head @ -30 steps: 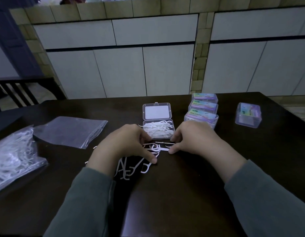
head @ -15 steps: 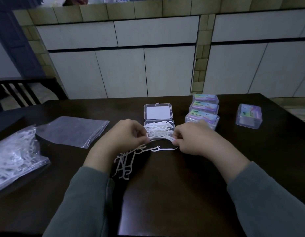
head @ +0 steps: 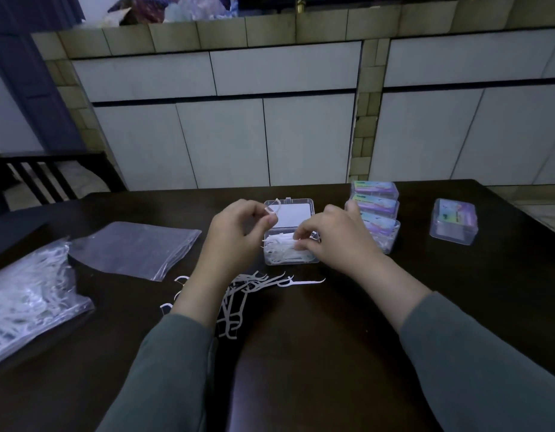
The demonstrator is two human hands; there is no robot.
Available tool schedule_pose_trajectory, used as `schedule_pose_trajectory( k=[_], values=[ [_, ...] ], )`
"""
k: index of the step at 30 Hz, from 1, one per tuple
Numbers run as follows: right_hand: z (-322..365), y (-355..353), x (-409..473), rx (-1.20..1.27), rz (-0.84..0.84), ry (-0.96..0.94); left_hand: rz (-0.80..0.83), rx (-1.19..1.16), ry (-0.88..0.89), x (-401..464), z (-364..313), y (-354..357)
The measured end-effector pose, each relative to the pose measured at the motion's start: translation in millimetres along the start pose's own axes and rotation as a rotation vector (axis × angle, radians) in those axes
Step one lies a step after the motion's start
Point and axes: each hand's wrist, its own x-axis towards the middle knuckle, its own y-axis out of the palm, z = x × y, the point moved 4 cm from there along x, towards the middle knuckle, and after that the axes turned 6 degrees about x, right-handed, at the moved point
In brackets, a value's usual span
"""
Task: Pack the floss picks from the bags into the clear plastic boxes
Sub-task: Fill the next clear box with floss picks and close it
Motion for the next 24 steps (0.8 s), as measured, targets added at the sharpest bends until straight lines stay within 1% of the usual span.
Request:
schedule_pose_trajectory(
  k=[6,9,11,13,15,17,20,22,24],
  values=[
    [-10,5,1,0.065,0.006,0.032,0.060,-0.046,-0.033,-2,2,10],
    [-21,4,-1,0.171,-0.033,0.093,0.018,-0.085,-0.009,1,-2,13],
    [-30,3,-3,0.167,0.015,0.135,-0.019,-0.115,-0.011,5,-3,16],
    [-35,4,-6,0.089,0.113,0.152,-0.018,-0.132,-0.010,10,-5,20],
    [-37,6,-7,0.061,0.180,0.161,0.025,-0.041,0.046,16,-8,27],
    [-40,12,-7,0.091,0.213,0.180,0.110,0.161,0.138,20,-11,36],
    [-45,21,-6,0.097,0.243,0.211,0.197,0.381,0.176,25,-12,48],
    [-46,23,-6,0.072,0.257,0.207,0.255,0.439,0.164,27,-8,54],
    [-45,21,-7,0.070,0.255,0.197,0.312,0.428,0.144,28,-2,56]
  ],
)
